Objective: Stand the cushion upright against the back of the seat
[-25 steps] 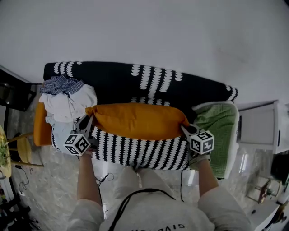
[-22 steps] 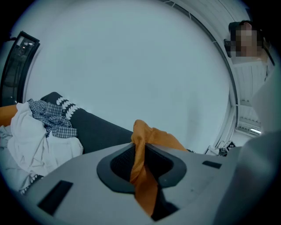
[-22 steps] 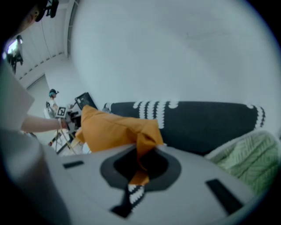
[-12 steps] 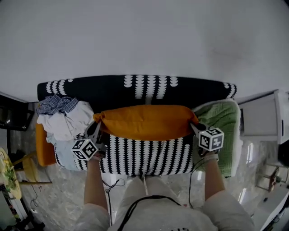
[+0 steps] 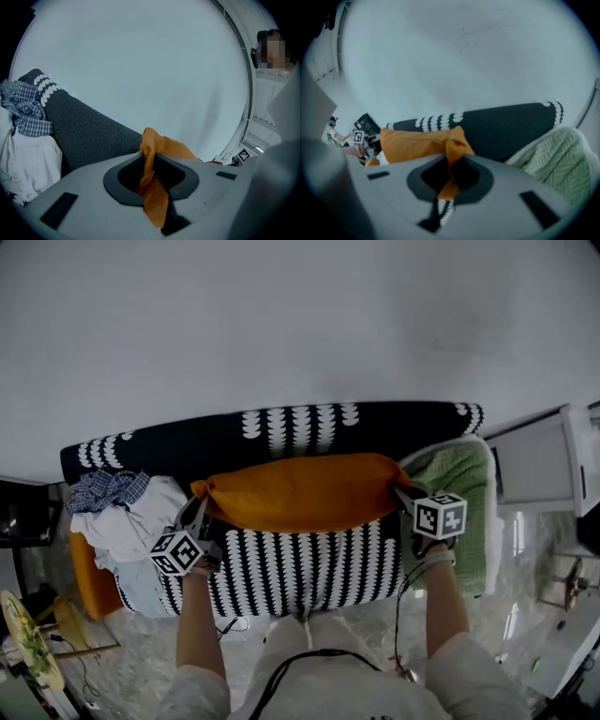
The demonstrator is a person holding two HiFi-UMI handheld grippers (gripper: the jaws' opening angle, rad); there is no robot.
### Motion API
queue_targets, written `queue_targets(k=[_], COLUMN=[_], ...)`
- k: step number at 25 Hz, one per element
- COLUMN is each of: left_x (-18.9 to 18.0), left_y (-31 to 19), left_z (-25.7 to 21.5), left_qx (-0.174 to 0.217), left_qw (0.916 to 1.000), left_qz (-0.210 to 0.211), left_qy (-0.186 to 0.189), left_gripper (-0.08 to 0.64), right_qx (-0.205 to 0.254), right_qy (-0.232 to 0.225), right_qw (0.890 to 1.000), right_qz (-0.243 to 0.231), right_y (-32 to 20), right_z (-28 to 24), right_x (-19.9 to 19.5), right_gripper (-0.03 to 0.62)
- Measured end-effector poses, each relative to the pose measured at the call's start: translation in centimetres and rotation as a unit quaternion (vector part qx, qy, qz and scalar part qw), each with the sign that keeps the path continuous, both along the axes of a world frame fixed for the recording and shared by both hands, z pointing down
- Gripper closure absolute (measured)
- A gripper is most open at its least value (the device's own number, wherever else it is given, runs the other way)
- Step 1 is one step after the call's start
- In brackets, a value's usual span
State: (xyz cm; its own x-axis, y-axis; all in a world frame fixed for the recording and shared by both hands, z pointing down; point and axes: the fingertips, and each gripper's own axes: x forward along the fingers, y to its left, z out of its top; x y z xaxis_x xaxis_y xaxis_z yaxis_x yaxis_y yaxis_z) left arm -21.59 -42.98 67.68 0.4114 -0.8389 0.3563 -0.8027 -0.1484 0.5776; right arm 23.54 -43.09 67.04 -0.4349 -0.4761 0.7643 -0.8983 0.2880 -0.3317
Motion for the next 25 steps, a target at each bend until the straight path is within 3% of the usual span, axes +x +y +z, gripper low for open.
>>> queue_targets(k=[9, 21, 25], left_x=[-0.6, -1.1, -1.4], left_y=[-2.7, -5.8, -5.8], left_z=[2.2, 2.3, 2.9], left_qx=[-0.021, -0.016, -0.013], left_qw=[0.9998, 0.9998, 0.9996], left_qz=[0.005, 0.009, -0.008], left_qy=[0.005, 0.008, 0.024], left_gripper=[0.469, 0.469, 0.469], right_qx=[-0.017, -0.021, -0.020], right_qy=[0.002, -0.011, -0.020], right_qw=[1.000, 0.999, 0.998], right_qz=[0.013, 0.043, 0.050], right_y=[-3.8, -6.6, -6.8], right_z=[1.7, 2.3, 2.7], right_x=[-0.6, -1.0, -1.3], right_gripper=[0.565, 0.565, 0.565])
